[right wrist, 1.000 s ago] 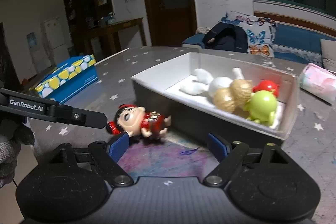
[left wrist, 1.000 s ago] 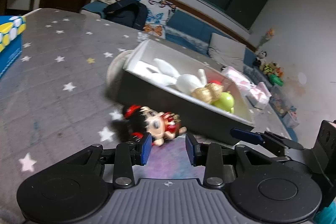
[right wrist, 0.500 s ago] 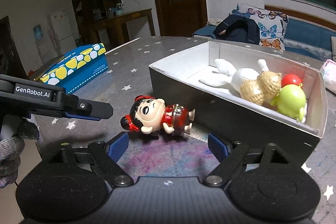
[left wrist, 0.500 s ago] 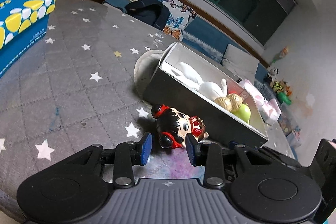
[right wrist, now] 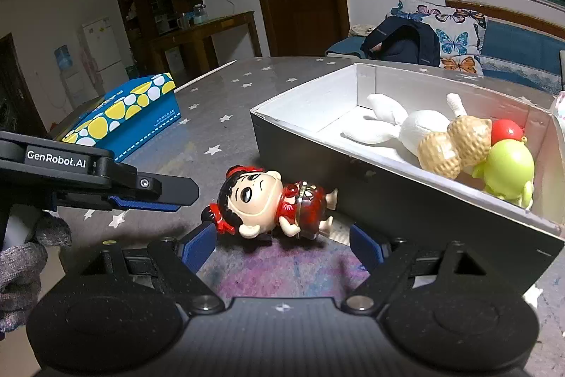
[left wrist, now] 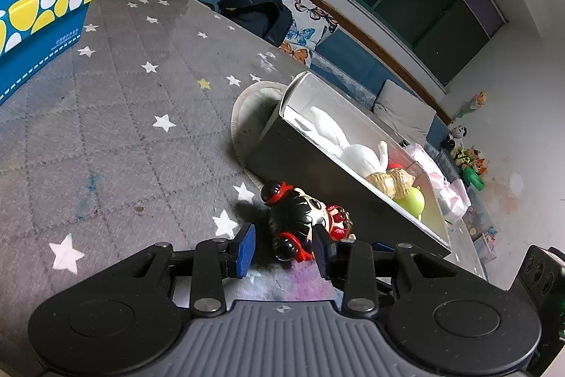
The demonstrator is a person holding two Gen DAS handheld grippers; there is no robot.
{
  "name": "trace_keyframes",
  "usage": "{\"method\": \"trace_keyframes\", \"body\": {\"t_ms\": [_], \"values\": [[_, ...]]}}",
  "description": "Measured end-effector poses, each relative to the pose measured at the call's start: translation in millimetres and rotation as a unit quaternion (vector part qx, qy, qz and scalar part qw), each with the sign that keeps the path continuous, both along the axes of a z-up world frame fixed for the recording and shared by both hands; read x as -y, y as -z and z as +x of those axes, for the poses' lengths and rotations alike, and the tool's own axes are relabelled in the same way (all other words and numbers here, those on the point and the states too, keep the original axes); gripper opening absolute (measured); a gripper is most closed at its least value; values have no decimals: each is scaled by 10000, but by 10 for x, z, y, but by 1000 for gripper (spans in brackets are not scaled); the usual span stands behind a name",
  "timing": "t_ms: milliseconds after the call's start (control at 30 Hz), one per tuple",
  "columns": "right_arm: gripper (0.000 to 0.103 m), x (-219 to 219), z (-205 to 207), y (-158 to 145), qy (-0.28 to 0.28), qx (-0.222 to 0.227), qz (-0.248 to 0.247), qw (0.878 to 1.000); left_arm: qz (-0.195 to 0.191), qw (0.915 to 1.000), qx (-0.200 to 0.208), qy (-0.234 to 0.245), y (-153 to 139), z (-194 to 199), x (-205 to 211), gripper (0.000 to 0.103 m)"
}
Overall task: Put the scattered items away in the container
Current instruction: 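Move both grippers down to the red-dressed doll on the table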
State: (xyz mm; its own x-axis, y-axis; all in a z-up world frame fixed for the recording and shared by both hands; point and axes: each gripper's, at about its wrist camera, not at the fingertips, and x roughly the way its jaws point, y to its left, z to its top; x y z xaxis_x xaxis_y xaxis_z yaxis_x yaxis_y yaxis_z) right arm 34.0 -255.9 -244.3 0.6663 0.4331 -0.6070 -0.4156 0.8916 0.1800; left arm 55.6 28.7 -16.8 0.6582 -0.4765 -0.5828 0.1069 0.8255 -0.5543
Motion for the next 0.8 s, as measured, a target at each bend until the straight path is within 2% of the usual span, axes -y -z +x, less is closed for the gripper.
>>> {"method": "trace_keyframes", "body": {"t_ms": [800], "values": [[85,-93,231,58,1,-179,103,9998,-319,9993,-202,25,42,269,18,37]]}}
